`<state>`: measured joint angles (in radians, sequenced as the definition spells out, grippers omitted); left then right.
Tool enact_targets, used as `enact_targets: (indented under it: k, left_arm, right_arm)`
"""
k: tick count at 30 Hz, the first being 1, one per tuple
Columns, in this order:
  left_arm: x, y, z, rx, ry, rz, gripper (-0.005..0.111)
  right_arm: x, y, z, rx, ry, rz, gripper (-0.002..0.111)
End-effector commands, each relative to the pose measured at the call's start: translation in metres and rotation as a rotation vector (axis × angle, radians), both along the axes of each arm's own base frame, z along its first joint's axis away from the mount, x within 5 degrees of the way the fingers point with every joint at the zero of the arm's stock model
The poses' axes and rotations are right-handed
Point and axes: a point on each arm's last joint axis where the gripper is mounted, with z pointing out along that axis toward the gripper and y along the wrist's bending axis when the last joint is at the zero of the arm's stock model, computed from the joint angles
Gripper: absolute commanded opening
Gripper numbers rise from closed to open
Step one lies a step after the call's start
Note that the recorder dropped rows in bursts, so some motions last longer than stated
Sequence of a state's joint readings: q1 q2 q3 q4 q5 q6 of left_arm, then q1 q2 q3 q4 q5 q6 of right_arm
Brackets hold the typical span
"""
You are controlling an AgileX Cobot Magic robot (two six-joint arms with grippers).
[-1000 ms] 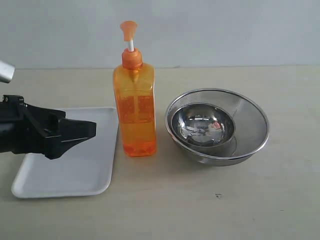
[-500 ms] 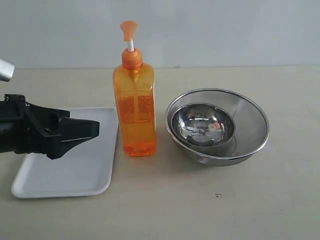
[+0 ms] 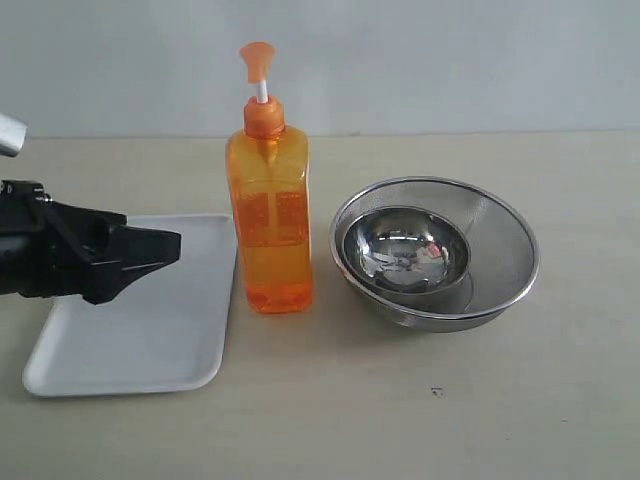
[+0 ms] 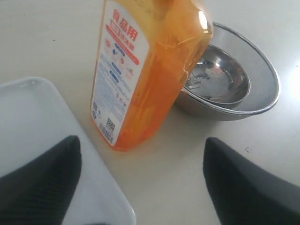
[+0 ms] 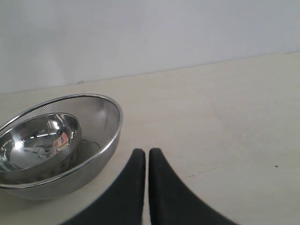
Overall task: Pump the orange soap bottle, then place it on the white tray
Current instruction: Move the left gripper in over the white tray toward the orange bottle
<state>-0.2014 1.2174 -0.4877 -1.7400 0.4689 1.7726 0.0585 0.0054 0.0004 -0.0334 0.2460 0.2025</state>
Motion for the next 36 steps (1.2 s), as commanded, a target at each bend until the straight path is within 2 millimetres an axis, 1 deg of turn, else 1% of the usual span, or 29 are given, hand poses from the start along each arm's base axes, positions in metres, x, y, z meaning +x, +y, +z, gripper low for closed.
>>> enact_targets:
  k: [1,6,10,13,16,18,20,22,25,27,28,29,31,33,36]
  left_arm:
    - [-0.003,-0.008,0.006,-0.061,-0.011,-0.078,0.065]
    - [-0.002,-0.01,0.01,-0.075,-0.019,-0.085,0.065]
    - [0.001,-0.007,0.009,-0.059,-0.011,-0.048,0.065]
    - [0.007,0.0,0.002,0.005,0.002,0.027,0.065]
    - [0.012,0.011,-0.004,0.123,-0.007,0.12,0.065]
    - [0.013,0.014,-0.005,0.164,-0.013,0.138,0.065]
    - [0.011,0.009,-0.004,0.178,-0.045,0.062,0.065]
    - [0.008,0.002,-0.001,0.141,-0.069,-0.027,0.065]
    - [0.001,-0.01,0.004,0.113,-0.071,-0.212,0.065]
    - [-0.001,-0.014,0.008,0.045,-0.076,-0.226,0.065]
    - [0.0,-0.014,0.009,-0.006,-0.103,-0.202,0.065]
    - [-0.003,-0.015,0.008,-0.005,-0.123,-0.223,0.065]
    - [-0.006,-0.018,0.014,-0.049,-0.135,-0.258,0.065]
    - [-0.007,-0.02,0.016,-0.033,-0.16,-0.272,0.065]
    - [-0.004,-0.019,0.014,0.024,-0.166,-0.242,0.065]
  right_arm:
    - [0.0,0.0,0.001,0.0,-0.012,0.002,0.0]
    - [0.0,0.0,0.001,0.0,-0.012,0.002,0.0]
    - [0.0,0.0,0.001,0.0,-0.012,0.002,0.0]
    - [0.0,0.0,0.001,0.0,-0.012,0.002,0.0]
    - [0.0,0.0,0.001,0.0,-0.012,0.002,0.0]
    - [0.0,0.0,0.001,0.0,-0.012,0.002,0.0]
    - [0.0,0.0,0.001,0.0,-0.012,0.002,0.0]
    - [0.0,0.0,0.001,0.0,-0.012,0.002,0.0]
    - [0.0,0.0,0.001,0.0,-0.017,0.003,0.0]
    - [0.0,0.0,0.001,0.0,-0.017,0.003,0.0]
    - [0.0,0.0,0.001,0.0,-0.017,0.003,0.0]
    - [0.0,0.0,0.001,0.0,-0.017,0.003,0.0]
    - [0.0,0.0,0.001,0.0,-0.017,0.003,0.0]
    - [0.0,0.0,0.001,0.0,-0.017,0.003,0.0]
    - [0.0,0.0,0.001,0.0,-0.017,0.003,0.0]
